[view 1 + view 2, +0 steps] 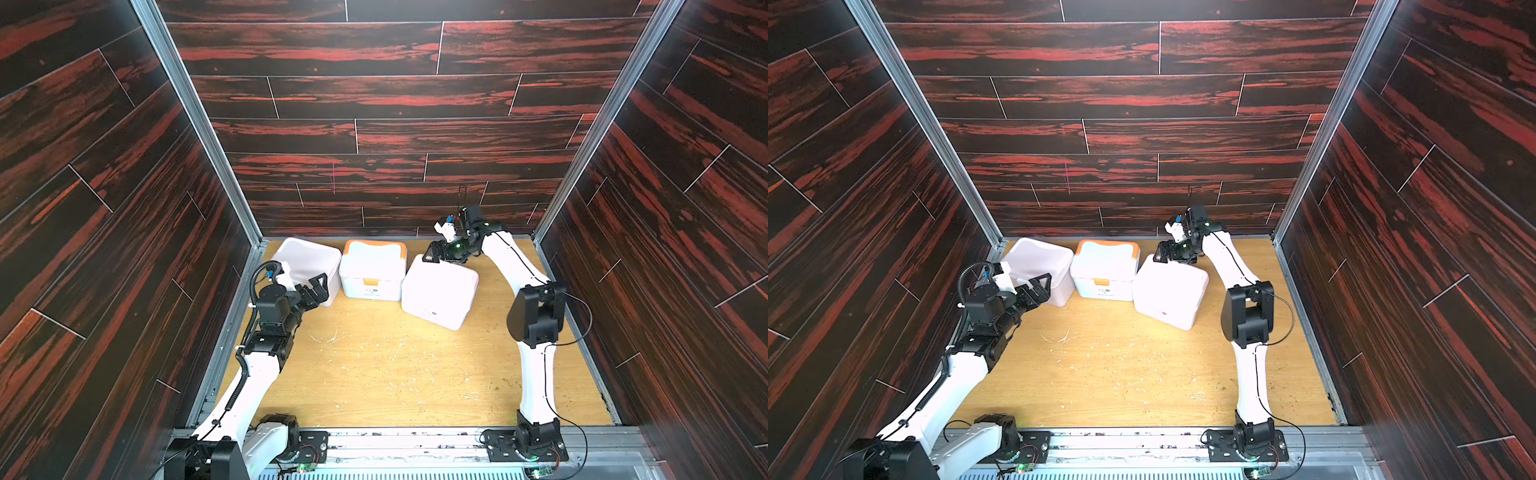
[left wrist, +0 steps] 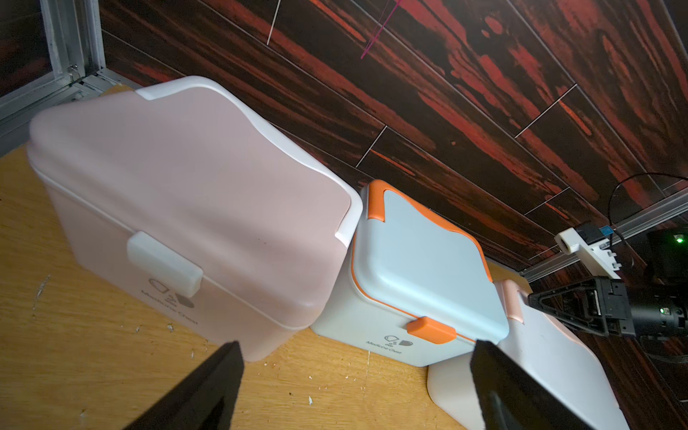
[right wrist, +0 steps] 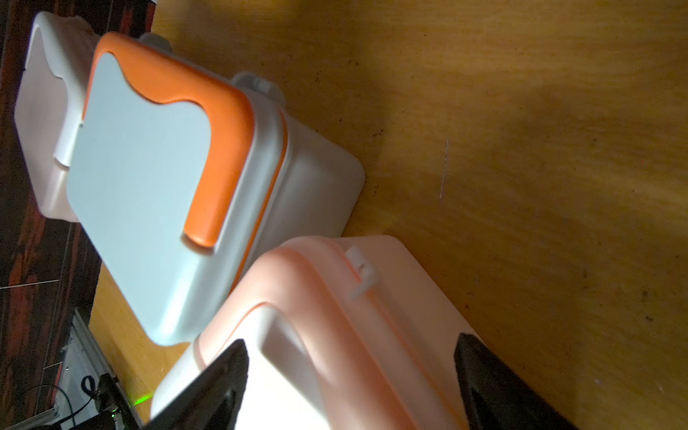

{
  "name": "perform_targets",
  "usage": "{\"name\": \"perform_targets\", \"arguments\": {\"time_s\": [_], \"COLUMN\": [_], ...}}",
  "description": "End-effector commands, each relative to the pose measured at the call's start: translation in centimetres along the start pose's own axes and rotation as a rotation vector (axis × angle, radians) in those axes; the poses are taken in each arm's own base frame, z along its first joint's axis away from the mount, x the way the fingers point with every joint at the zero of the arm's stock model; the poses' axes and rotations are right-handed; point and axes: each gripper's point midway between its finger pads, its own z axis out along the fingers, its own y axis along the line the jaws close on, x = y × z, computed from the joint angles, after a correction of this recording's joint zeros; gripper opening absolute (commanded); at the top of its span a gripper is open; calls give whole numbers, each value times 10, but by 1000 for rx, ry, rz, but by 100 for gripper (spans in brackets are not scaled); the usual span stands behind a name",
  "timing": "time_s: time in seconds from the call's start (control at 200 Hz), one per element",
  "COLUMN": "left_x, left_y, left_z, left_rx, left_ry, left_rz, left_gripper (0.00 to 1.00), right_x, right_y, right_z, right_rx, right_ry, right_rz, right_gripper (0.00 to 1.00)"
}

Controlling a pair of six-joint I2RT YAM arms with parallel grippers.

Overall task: Open first aid kits and take out gauze
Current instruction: Move the first aid kit to the center of the board.

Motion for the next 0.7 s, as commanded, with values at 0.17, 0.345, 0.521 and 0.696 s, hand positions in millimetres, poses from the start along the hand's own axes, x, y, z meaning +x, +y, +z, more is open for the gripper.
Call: {"name": "perform_targets", "arguments": {"time_s": [0.17, 0.345, 0.521, 0.696], "left_x": [-5, 0, 10, 40], "left_y": [-16, -27, -51, -88], "left_z": [6, 11, 11, 6], "left_rx": [75, 124, 183, 256], "left_ry": [16, 49, 87, 192], "left_rz": [-26, -54, -71, -92], "left_gripper": [100, 100, 100, 100], "right_x": [46, 92, 135, 161], "right_y": [43, 64, 92, 103], "right_z": [-58, -69, -80, -100], "right_rx": [-79, -121, -187, -180], "right_ry": [-67, -69, -79, -146], "right_rz": [43, 62, 62, 61], "right_gripper": [92, 95, 99, 99]}}
